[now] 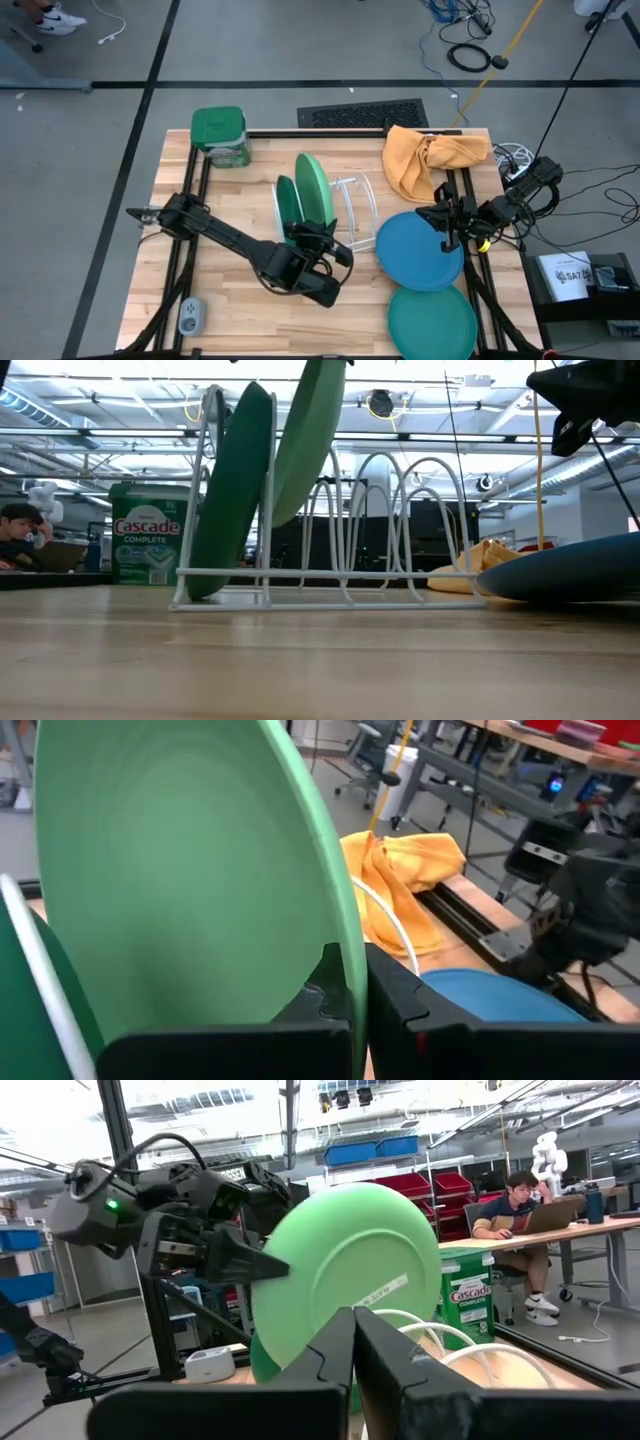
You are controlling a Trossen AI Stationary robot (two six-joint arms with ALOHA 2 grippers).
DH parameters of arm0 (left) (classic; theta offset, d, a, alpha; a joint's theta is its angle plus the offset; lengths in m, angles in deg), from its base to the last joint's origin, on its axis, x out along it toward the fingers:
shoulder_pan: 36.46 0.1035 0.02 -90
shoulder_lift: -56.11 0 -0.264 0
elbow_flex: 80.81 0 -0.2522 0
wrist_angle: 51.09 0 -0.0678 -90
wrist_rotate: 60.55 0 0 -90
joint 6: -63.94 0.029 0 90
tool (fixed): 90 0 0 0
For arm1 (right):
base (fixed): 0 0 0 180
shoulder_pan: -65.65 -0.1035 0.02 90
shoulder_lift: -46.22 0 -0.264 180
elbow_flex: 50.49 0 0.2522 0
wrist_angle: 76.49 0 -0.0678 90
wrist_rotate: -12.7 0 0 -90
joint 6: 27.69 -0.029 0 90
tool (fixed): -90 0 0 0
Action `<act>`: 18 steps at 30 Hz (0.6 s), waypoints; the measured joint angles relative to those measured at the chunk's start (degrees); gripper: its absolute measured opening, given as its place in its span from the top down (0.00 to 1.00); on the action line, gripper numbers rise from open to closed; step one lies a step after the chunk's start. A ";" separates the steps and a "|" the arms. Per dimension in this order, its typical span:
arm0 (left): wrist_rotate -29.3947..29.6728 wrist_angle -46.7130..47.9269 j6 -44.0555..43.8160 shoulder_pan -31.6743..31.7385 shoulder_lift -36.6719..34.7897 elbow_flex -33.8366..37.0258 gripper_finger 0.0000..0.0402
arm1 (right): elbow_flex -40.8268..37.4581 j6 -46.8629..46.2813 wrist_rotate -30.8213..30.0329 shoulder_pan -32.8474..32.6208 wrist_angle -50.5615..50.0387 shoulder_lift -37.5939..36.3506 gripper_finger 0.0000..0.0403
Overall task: Sort dishes
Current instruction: Put the light green plate in the dish rack
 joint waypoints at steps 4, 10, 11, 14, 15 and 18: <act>-0.25 0.41 -1.80 0.35 0.75 0.00 0.95 | 0.00 0.00 0.14 0.01 0.06 -0.01 0.99; -2.16 0.12 -2.44 0.53 0.79 0.00 0.84 | 0.00 -0.46 0.18 0.00 0.26 0.00 0.99; -2.23 0.19 -2.33 0.50 0.79 0.00 0.82 | 0.01 -0.46 0.17 0.00 0.28 -0.01 0.99; -3.07 0.19 -2.16 0.50 0.79 0.00 0.74 | 0.00 -0.46 0.16 0.00 0.28 0.00 0.99; -3.05 0.17 -2.05 0.43 0.79 0.00 0.72 | 0.00 -0.48 0.16 0.00 0.28 0.00 0.99; -3.04 0.60 -0.12 0.05 0.57 -0.48 0.68 | 0.02 -0.48 0.17 0.00 0.26 0.00 0.99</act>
